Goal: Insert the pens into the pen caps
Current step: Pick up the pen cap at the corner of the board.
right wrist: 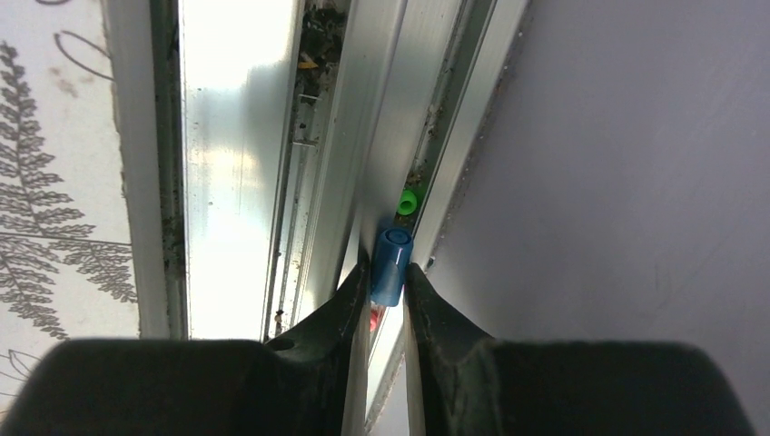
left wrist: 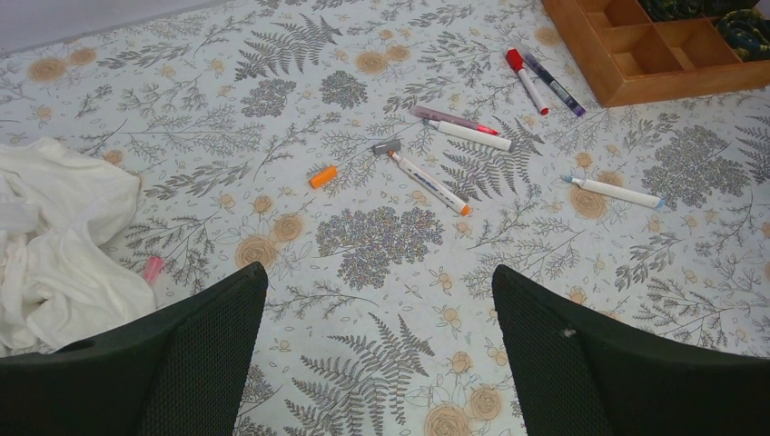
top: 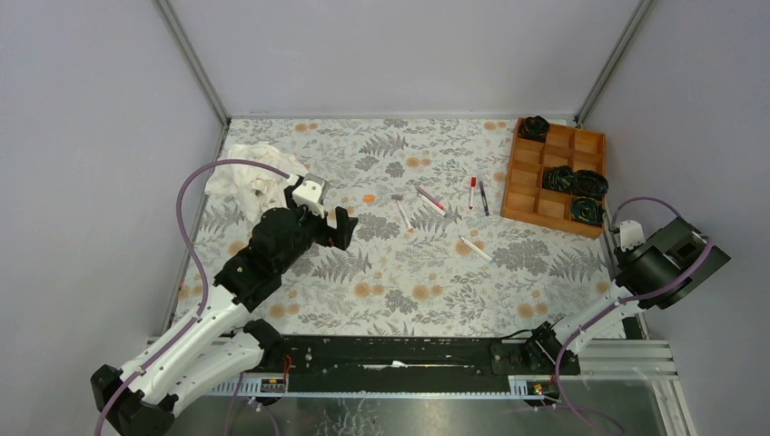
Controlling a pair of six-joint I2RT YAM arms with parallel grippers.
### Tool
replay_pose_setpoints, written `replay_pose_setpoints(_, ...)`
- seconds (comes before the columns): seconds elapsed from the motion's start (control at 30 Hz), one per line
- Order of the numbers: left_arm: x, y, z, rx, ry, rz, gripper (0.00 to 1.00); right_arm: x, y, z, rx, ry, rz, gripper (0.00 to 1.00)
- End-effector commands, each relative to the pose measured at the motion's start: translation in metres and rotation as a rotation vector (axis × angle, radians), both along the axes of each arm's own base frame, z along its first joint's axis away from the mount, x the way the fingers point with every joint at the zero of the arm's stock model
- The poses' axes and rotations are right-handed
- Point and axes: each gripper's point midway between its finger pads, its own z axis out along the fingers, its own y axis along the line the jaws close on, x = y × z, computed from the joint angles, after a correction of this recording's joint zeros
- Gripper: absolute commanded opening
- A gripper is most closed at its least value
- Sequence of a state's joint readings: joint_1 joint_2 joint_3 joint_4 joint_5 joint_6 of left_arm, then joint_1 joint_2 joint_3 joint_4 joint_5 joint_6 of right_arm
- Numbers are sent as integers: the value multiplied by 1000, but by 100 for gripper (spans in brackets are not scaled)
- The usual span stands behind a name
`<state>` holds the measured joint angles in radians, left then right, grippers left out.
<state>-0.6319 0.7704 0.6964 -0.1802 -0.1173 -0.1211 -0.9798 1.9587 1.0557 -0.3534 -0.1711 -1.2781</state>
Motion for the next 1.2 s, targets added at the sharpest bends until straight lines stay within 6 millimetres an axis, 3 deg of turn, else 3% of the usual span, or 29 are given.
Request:
replay_pose_setpoints(0.0,4,6,6,0,-37,27,97,-88,27,-42,247,84,-207,10)
replay_pose_setpoints(0.17,4,6,7,-1,-39,28,97,-76,23,-20,253,26,-210,10)
replay_pose_setpoints(0.93,4,7,7,1,-43,32,97,-59,14,29,214,-71,-198,10)
replay_pose_setpoints(1.17,4,8,9,-2,-47,33,97,-57,8,35,203,-80,-203,10)
